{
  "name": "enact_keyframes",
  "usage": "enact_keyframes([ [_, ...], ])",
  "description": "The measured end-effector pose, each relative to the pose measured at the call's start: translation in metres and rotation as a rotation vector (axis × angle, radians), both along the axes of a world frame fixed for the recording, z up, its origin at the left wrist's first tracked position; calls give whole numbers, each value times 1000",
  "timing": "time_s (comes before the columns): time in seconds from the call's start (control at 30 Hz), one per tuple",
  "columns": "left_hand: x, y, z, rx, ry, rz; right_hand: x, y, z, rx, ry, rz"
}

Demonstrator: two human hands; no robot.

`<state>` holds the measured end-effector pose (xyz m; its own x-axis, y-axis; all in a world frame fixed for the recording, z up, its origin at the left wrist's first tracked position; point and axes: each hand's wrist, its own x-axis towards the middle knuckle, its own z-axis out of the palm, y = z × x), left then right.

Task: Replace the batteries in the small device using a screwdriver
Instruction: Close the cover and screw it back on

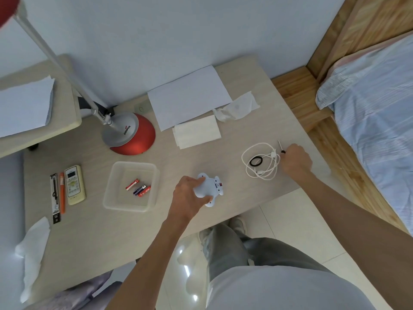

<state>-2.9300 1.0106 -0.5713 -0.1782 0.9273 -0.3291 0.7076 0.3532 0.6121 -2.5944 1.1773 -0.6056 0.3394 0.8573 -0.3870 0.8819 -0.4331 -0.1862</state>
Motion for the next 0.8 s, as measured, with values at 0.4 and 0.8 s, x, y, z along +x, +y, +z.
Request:
enact_keyframes([
  [0.4, 8, 12, 11, -125, -9, 19, -21, -40, 72, 177, 200, 122],
  [0.8, 6, 20, 18, -180, -37, 4, -103, -100, 130, 247, 429, 480],
])
